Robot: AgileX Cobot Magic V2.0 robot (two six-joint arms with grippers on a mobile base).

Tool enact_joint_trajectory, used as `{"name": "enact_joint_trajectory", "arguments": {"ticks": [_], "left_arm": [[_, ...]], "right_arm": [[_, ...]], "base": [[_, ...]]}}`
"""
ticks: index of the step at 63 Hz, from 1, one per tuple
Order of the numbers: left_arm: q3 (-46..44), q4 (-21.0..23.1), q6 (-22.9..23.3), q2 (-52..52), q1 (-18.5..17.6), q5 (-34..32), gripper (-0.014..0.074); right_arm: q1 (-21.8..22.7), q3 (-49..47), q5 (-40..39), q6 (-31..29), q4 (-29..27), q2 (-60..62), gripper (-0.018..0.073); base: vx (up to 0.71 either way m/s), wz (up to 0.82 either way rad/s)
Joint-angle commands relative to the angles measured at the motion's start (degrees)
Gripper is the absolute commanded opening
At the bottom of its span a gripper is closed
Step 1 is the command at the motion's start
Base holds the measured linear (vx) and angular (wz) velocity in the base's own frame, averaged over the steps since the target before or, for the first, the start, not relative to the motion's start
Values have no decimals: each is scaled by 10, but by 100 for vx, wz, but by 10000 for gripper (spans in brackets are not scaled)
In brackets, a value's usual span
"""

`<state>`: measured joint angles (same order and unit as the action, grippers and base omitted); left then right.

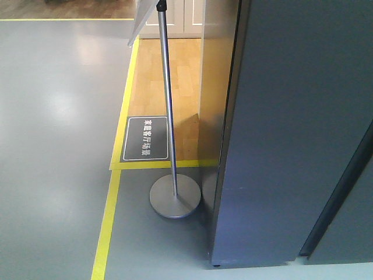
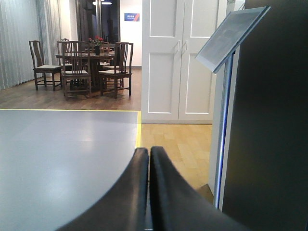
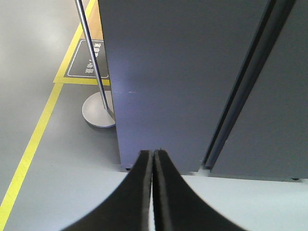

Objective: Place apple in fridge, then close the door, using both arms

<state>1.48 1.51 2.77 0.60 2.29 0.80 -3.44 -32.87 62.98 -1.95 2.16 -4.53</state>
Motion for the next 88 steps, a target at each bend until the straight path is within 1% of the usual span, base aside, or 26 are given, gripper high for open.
{"name": "enact_joint_trajectory", "arguments": {"ticks": [1,41,44,49,56,64,71,80,82,88], "left_arm": [[12,1,7,9,-1,-39,-6],[12,1,7,9,-1,-38,-6],[12,1,7,9,-1,-38,-6],[12,1,7,9,-1,-38,-6],[12,1,7,9,-1,-38,-6],[12,1,7,9,-1,-38,-6],[12,1,7,9,-1,-38,-6],[12,1,7,9,-1,-38,-6],[12,1,7,9,-1,-38,-6],[12,1,7,9,-1,-37,-6]], "right_arm": [[-1,-13,-37,-3,2,-10,4],[-1,-13,-34,-3,2,-10,4],[0,-9,-43,-6,7,-10,4],[0,10,-103,-5,0,-10,4],[0,73,-254,-5,-22,-10,4],[0,153,-402,-5,-27,-6,4],[8,216,-502,-5,-27,18,4],[35,298,-606,-5,-27,64,4],[36,312,-630,-5,-29,63,4],[36,349,-668,-3,-28,62,4]], "base": [[0,0],[0,0],[0,0],[0,0],[0,0],[0,0],[0,0],[0,0],[0,0],[0,0]]}}
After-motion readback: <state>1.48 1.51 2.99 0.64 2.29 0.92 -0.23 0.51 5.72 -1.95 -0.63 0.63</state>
